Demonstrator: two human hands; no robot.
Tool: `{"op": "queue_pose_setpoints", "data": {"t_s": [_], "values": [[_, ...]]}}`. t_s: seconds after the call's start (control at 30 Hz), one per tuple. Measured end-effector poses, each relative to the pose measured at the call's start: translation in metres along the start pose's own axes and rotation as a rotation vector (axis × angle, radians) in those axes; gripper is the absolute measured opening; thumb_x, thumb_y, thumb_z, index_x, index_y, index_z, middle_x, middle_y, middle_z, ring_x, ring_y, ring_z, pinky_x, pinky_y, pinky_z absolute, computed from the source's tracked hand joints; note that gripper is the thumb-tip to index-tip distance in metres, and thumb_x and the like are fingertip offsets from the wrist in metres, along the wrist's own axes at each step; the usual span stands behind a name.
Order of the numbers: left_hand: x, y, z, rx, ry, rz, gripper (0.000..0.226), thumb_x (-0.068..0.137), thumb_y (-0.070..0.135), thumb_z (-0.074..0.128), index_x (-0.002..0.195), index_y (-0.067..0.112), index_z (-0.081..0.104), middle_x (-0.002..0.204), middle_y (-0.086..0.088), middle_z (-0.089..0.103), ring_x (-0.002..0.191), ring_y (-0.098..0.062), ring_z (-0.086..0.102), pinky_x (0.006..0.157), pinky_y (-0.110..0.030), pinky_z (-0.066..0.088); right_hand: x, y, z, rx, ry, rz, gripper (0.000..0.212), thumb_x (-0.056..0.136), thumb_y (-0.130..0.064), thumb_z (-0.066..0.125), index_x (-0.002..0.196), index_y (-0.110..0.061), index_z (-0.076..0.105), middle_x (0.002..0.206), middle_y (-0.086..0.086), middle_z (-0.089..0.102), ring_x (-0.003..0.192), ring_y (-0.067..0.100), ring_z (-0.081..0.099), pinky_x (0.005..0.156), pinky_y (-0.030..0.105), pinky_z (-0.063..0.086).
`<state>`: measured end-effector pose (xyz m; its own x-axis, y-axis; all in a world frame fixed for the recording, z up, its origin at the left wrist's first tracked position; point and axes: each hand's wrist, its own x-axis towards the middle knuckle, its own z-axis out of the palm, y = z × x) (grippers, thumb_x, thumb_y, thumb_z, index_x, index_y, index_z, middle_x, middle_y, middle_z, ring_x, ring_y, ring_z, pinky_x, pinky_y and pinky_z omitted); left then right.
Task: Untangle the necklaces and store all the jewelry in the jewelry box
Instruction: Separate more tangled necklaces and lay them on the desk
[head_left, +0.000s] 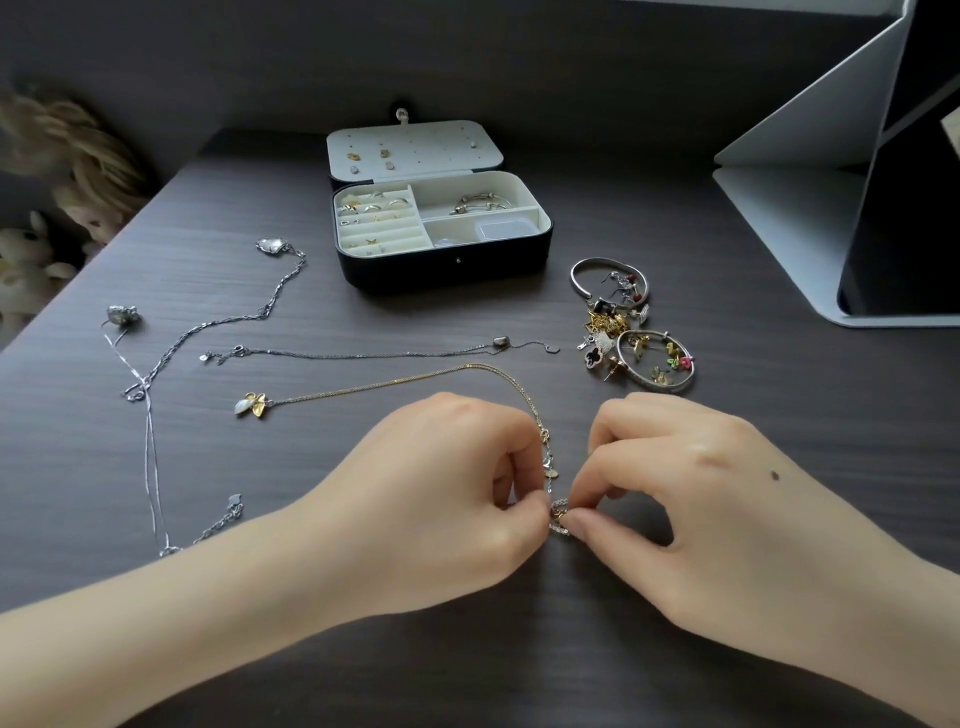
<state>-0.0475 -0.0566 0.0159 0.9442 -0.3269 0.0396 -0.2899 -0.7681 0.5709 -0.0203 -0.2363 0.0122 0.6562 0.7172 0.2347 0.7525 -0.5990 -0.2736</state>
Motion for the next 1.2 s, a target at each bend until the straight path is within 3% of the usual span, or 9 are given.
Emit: {"op": "queue_pose_setpoints", "data": {"t_s": [0.2,0.43,0.6,0.73,0.83,0.9,0.97,1.2], "values": [[-0.001,0.0,0.0,0.019,0.0,0.002,0.028,0.077,0.03,0.062,0.057,0.032,0.042,0.056,0.029,0.05,0.054,0.005,0.044,0.051,-0.012,0.027,0.003,0.0,0.005,0.03,-0.038,0.034,0.023,0.076,-0.042,0.048,0.063,-0.027,0.061,0.067,-0.013,0.048,0.068,0.007,0.042,0.064,0.018,0.034],[0.0,0.002,-0.003,0.042,-0.035,-0.039,0.021,0.075,0.035,0.056,0.058,0.032,0.044,0.058,0.033,0.05,0.057,0.006,0.044,0.051,-0.013,0.027,0.004,0.002,0.003,0.184,-0.212,0.133,0.019,0.073,-0.051,0.04,0.067,-0.036,0.051,0.07,-0.017,0.046,0.074,-0.007,0.043,0.074,0.005,0.033],[0.002,0.001,-0.005,0.04,-0.043,-0.064,0.019,0.077,0.034,0.057,0.061,0.03,0.048,0.054,0.03,0.05,0.055,0.006,0.044,0.052,-0.015,0.026,0.007,0.004,-0.011,0.357,-0.164,0.176,0.016,0.074,-0.047,0.049,0.067,-0.034,0.054,0.082,-0.015,0.055,0.078,0.006,0.055,0.068,0.015,0.04],[0.003,-0.001,-0.007,0.023,-0.066,-0.088,0.016,0.08,0.037,0.055,0.066,0.03,0.051,0.055,0.033,0.05,0.056,0.008,0.046,0.053,-0.016,0.027,0.01,0.01,-0.023,0.49,-0.141,0.17,0.014,0.079,-0.038,0.056,0.066,-0.032,0.056,0.072,-0.018,0.057,0.067,0.004,0.054,0.061,0.012,0.038],[0.004,-0.002,-0.008,-0.008,-0.081,-0.113,0.017,0.084,0.035,0.057,0.069,0.027,0.054,0.052,0.03,0.053,0.055,0.004,0.048,0.056,-0.02,0.033,0.011,0.014,-0.03,0.723,-0.17,0.222,0.011,0.079,-0.036,0.058,0.071,-0.029,0.061,0.067,-0.01,0.058,0.062,0.004,0.05,0.059,0.017,0.041],[0.005,-0.002,-0.009,-0.04,-0.094,-0.125,0.017,0.086,0.032,0.058,0.071,0.024,0.055,0.047,0.02,0.055,0.052,0.0,0.048,0.057,-0.02,0.036,0.01,0.016,-0.035,0.892,-0.172,0.246,0.009,0.078,-0.031,0.058,0.07,-0.029,0.063,0.075,-0.001,0.064,0.069,0.01,0.056,0.066,0.022,0.045],[0.006,-0.003,-0.01,-0.083,-0.125,-0.144,0.015,0.088,0.027,0.057,0.074,0.02,0.057,0.044,0.012,0.056,0.048,-0.001,0.049,0.055,-0.017,0.035,0.01,0.017,-0.039,1.018,-0.172,0.225,0.013,0.078,-0.025,0.057,0.068,-0.028,0.064,0.083,0.002,0.069,0.073,0.006,0.061,0.069,0.018,0.048],[0.009,-0.006,-0.015,-0.259,-0.204,-0.198,0.015,0.09,0.022,0.057,0.077,0.017,0.061,0.051,0.007,0.064,0.043,-0.004,0.041,0.046,-0.014,0.031,0.012,0.02,-0.043,1.275,-0.332,0.131,0.01,0.084,-0.015,0.062,0.075,-0.017,0.063,0.093,0.015,0.071,0.082,0.021,0.066,0.074,0.028,0.051]]}}
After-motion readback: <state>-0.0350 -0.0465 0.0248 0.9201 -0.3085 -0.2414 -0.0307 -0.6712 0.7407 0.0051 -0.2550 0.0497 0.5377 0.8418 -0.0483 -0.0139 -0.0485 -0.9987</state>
